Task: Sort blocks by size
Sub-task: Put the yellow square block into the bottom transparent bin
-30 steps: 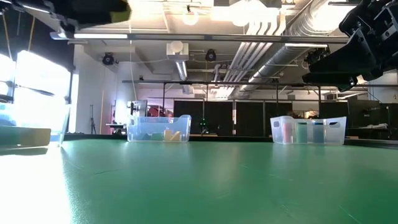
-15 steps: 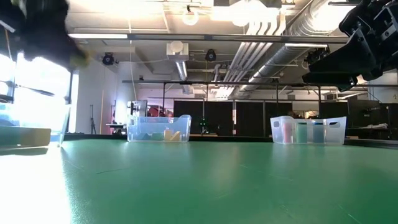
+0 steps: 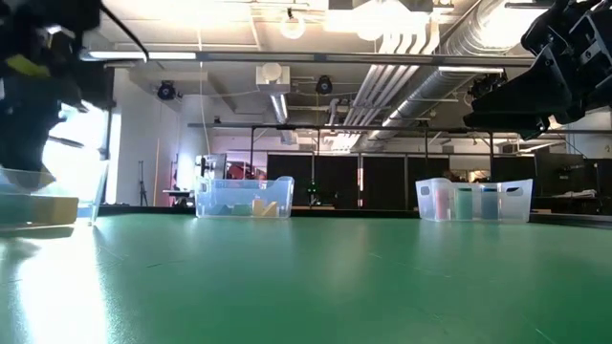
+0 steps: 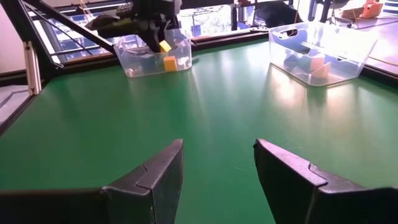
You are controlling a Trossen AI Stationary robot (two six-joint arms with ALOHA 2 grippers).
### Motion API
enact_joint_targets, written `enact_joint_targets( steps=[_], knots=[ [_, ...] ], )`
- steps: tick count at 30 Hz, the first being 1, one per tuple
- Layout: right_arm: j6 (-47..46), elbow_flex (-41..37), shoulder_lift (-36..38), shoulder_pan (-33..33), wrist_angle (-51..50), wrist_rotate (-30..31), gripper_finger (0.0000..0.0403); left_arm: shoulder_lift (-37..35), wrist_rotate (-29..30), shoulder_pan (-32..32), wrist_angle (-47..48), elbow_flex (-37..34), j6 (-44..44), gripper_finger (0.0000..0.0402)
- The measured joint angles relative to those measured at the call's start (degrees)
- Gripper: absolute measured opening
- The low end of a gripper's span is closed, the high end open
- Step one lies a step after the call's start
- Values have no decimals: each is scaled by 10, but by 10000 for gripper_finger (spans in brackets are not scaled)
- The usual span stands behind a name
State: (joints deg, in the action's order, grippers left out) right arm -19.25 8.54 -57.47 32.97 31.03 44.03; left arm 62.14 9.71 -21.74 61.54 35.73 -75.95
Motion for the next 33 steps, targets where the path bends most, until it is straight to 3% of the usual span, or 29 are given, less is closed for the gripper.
enact_joint_targets(
  steps=[8, 22, 33],
  knots=[
    [1, 0, 0, 0, -1, 0, 193, 73, -31, 33, 17, 19, -14, 108],
    [2, 0, 0, 0, -4, 0, 193, 76, -27, 99, 23, 16, -29, 108],
    [-2, 0, 0, 0, -13, 0, 193, 77, -87, 116, 22, 17, 28, 108]
  ],
)
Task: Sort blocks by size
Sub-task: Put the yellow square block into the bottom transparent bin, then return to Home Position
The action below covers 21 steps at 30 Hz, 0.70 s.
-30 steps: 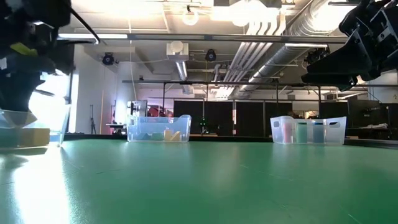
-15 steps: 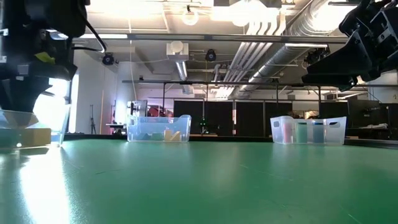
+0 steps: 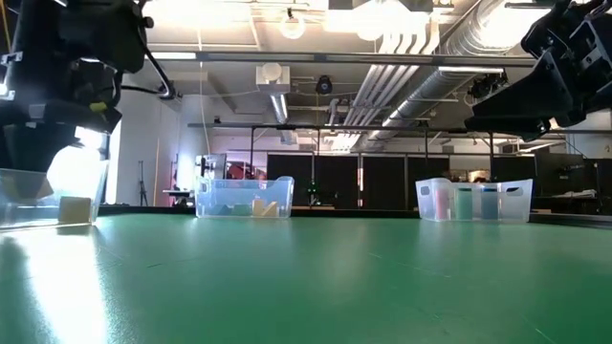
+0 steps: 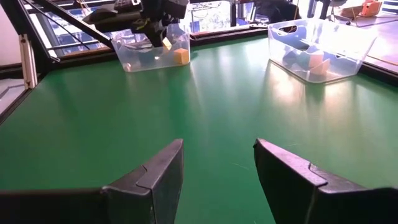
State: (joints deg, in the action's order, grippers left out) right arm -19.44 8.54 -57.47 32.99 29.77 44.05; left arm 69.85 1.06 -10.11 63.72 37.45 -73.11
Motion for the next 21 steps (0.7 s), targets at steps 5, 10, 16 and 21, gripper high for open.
enact_joint_targets(
  steps=[5, 10, 16, 21],
  knots=[
    [0, 0, 0, 0, -1, 0, 193, -1, -32, 0, -4, -4, 27, 108],
    [0, 0, 0, 0, -3, 0, 193, 3, -61, 0, -10, -12, 53, 126],
    [0, 0, 0, 0, -4, 0, 193, 15, -74, 0, -10, -12, 61, 168],
    [0, 0, 0, 0, -4, 0, 193, 15, -96, 7, -7, -12, 83, 209]
  ],
)
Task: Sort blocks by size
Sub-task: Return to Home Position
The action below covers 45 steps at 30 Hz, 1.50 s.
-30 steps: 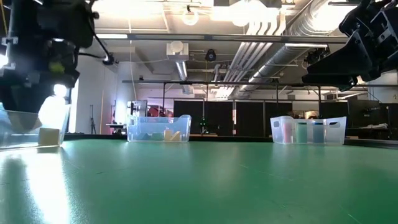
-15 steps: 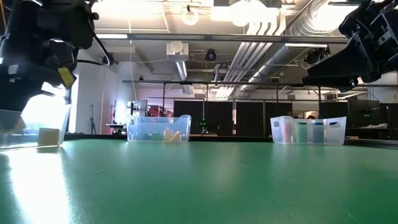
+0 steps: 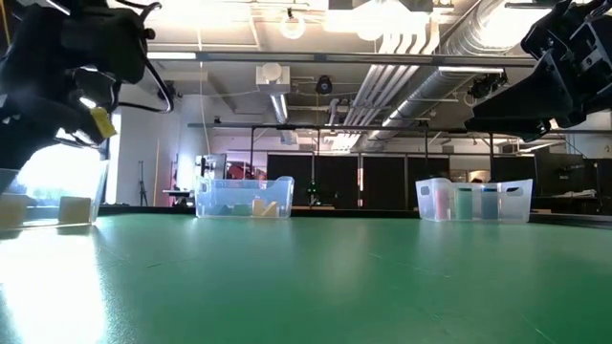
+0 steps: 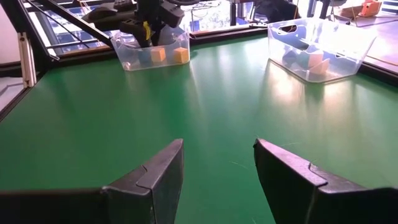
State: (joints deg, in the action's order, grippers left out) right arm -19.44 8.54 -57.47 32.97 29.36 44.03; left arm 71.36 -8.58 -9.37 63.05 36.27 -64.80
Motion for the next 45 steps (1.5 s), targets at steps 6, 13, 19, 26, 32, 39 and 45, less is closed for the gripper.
enact_joint_targets(
  steps=[6, 13, 19, 26, 32, 39, 45],
  knots=[
    [3, 0, 0, 0, 0, 0, 193, -7, -47, 27, 55, 42, 80, 221],
    [2, 0, 0, 0, -1, 1, 193, -25, 96, 38, 150, 165, 111, 222],
    [-2, 0, 0, 0, -4, 3, 193, -39, 194, 36, -119, 170, 243, 223],
    [-49, 0, 0, 0, -48, -4, 193, 5, 58, 35, -750, 36, 509, 220],
    [-12, 0, 19, -28, -53, -31, 137, 97, 122, 53, -1078, -18, 608, 210],
    [54, 0, 194, -93, -163, -117, 10, 27, 76, 124, -1012, -17, 655, 175],
    [89, 0, 359, -179, -267, -283, 18, -120, 82, 172, -800, -17, 651, 127]
  ],
)
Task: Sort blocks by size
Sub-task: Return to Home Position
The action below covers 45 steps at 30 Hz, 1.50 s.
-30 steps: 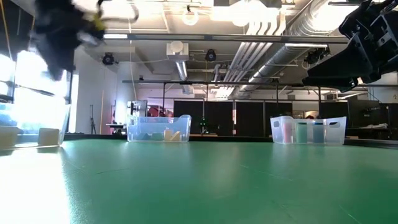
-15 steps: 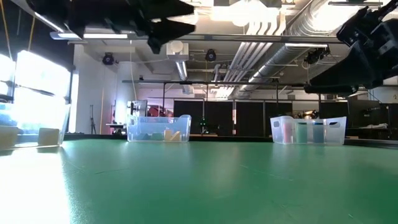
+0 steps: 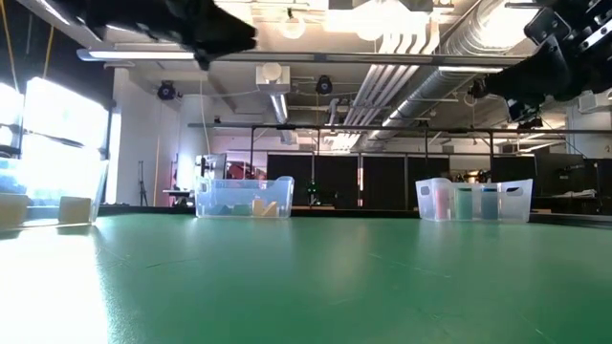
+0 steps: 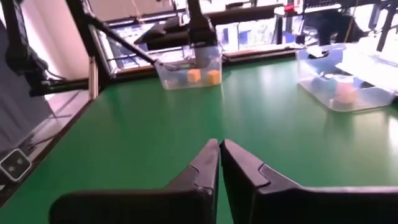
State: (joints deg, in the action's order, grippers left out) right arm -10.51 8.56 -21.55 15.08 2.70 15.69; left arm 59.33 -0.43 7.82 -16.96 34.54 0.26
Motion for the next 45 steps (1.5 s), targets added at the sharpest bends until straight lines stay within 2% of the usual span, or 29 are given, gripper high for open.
enact_joint_targets(
  steps=[7, 11, 16, 19, 24, 27, 35, 39, 45],
  knots=[
    [28, 0, 140, -68, -101, -67, 4, -111, 39, -28, 157, 0, -1, 45],
    [46, 0, 202, -77, -143, -102, 2, -142, 76, -55, 186, -7, -8, 5],
    [45, -4, 211, -80, -166, -103, 2, -193, 102, -70, 147, -78, -29, 6],
    [40, -29, 215, -80, -128, -119, 1, -230, 107, -72, 110, -130, -45, 1],
    [38, -78, 207, -80, -22, -185, 1, -293, 107, -72, 62, -192, -56, 1],
    [41, -80, 205, -80, -12, -202, 1, -332, 107, -72, 65, -218, -57, 1],
    [30, -80, 205, -80, -14, -191, 1, -441, 101, -72, 39, -295, -61, 0],
    [33, -80, 205, -80, -16, -176, 1, -484, 59, -72, -2, -339, -61, 0],
    [35, -80, 205, -80, -17, -174, 1, -512, 52, -73, 36, -339, -49, 0]
  ],
)
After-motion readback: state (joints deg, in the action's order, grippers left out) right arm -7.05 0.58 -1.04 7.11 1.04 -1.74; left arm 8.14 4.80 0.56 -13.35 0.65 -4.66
